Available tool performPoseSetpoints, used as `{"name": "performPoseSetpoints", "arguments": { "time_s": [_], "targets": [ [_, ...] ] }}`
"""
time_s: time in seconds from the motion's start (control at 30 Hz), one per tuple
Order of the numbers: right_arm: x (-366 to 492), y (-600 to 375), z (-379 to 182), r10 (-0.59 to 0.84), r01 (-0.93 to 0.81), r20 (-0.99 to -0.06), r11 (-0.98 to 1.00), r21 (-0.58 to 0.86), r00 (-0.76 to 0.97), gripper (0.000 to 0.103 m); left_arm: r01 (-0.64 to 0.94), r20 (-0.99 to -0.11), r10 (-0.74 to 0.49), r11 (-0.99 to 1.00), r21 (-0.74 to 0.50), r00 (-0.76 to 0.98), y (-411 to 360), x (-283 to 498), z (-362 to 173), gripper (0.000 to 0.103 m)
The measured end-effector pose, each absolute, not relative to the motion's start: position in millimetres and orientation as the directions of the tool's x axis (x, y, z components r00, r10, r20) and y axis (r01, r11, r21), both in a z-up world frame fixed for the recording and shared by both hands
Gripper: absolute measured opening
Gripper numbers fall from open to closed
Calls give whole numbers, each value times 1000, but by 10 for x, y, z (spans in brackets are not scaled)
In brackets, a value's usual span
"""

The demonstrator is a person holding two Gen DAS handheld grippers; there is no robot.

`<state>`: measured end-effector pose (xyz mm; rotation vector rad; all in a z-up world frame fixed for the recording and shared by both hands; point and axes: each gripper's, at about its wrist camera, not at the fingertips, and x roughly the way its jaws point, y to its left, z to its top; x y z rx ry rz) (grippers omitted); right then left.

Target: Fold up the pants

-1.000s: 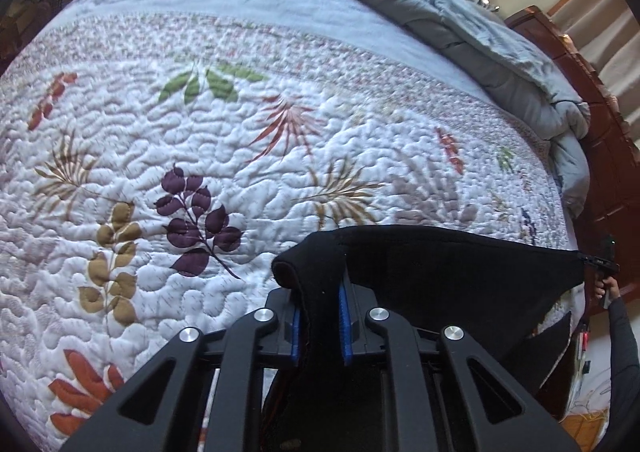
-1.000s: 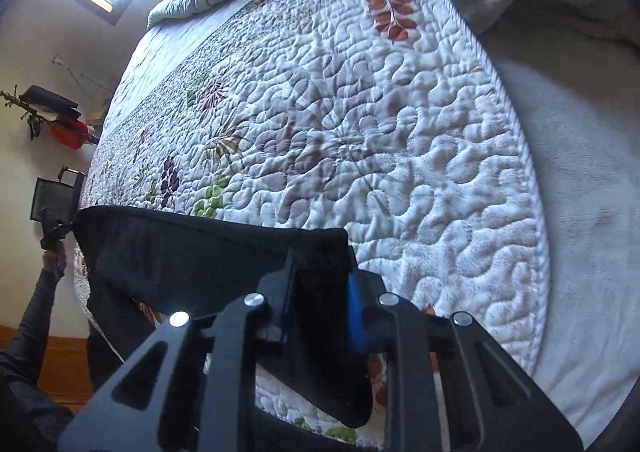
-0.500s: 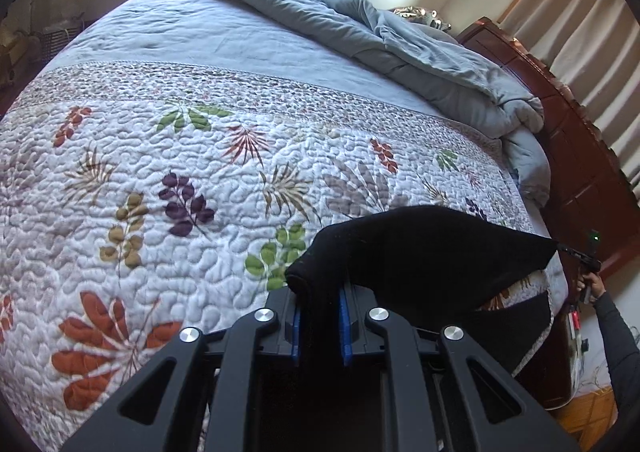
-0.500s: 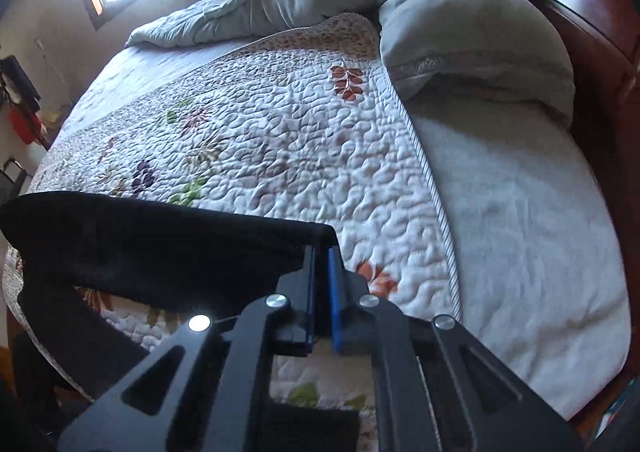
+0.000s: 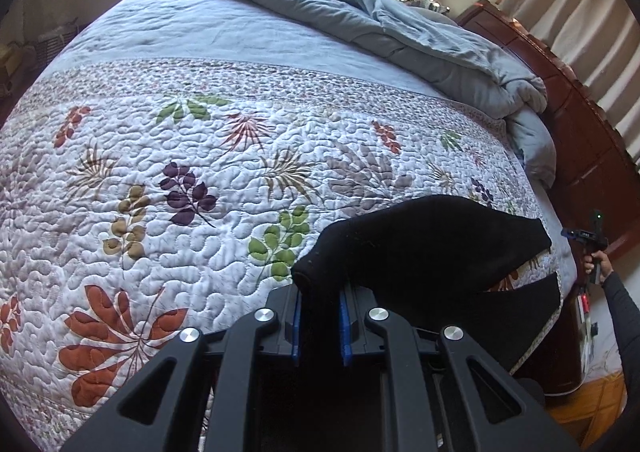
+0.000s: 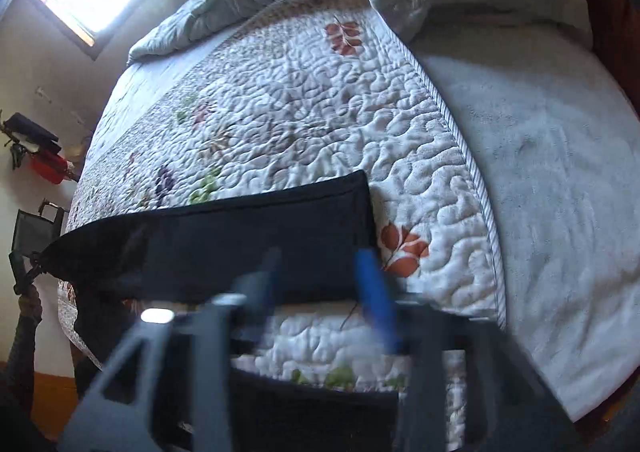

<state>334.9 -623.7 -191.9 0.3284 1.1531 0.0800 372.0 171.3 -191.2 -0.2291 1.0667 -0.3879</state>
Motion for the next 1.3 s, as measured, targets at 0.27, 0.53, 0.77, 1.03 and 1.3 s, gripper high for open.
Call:
{"name": "performPoseSetpoints", "arguments": {
  "time_s": [0.27,0.53,0.77,1.03,1.3],
  "targets": [
    [4115,-6421,-2529,274,151,-912,932,331,305,54,154,-818,-394,919,-363,420,1730,3961,-2065,14],
    [4223,-6272,-2645,353,68,-901,922,380,251,23,149,-831,-377,926,-347,409,1699,4042,-2096,14],
    [3952,-6129,-2178,281,3,-896,954,301,343,18,172,-815,-373,928,-331,443,1649,3891,-1897,12],
    [3145,-5955,-1716,98,0,-847,993,115,522,18,181,-748,-436,898,-402,500,1843,3287,-1687,12],
    [2113,-5651,-1910,-148,108,-744,989,-102,652,21,140,-735,-472,873,-468,487,2068,2508,-1956,12]
  ]
}}
